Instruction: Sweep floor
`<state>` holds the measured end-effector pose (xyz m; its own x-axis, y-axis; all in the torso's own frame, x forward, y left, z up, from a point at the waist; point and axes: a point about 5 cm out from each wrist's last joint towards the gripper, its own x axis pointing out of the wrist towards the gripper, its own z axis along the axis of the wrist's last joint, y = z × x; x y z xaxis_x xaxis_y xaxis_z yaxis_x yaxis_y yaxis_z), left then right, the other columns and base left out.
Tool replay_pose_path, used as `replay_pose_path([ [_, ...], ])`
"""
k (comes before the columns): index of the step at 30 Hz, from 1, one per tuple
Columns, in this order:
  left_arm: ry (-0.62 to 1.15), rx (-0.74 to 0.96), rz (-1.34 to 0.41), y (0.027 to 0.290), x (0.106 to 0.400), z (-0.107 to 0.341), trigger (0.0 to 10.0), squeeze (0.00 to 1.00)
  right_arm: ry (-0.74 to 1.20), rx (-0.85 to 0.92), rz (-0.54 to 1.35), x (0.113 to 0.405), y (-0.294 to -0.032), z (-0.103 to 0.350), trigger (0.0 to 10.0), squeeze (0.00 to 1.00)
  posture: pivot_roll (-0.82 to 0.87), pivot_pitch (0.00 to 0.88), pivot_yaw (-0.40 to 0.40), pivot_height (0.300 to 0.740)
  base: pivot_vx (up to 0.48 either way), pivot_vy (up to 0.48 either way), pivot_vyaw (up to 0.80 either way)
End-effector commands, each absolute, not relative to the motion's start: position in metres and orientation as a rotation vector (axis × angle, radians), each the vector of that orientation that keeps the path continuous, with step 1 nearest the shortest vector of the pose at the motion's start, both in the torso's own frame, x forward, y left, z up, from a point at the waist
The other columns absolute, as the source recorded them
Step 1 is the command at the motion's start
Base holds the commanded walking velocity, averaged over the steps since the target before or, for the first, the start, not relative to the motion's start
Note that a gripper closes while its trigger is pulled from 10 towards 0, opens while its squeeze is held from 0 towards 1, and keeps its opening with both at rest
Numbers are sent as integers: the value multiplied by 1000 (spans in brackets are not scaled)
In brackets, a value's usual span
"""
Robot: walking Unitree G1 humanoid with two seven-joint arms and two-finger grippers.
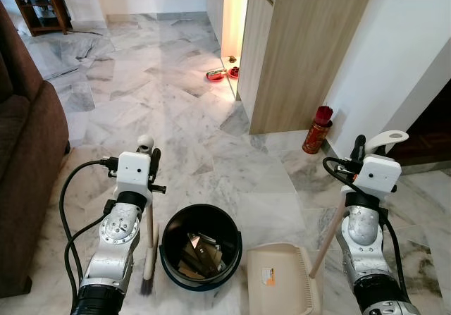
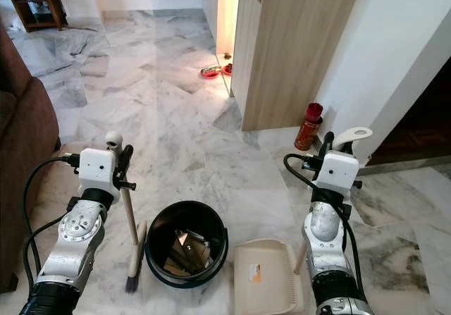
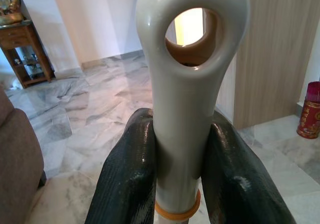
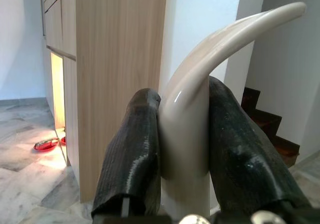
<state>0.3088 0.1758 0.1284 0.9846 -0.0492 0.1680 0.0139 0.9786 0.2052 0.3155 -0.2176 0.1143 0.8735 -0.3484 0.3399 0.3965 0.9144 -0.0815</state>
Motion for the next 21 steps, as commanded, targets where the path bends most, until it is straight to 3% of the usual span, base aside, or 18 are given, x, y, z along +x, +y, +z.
replay_pose_path([
  [1,-242,221,-38,173,308,141,10000,0,-363,-146,-389,319,-218,122,10000,0,189,63,-52,740,0,0,0],
  [10,-246,223,-40,173,309,142,10000,0,-359,-143,-385,319,-217,121,10000,0,191,47,-48,740,0,0,0],
  [21,-249,222,-45,172,309,142,10000,0,-363,-147,-374,321,-216,123,10000,0,189,48,-46,740,-220,0,0],
])
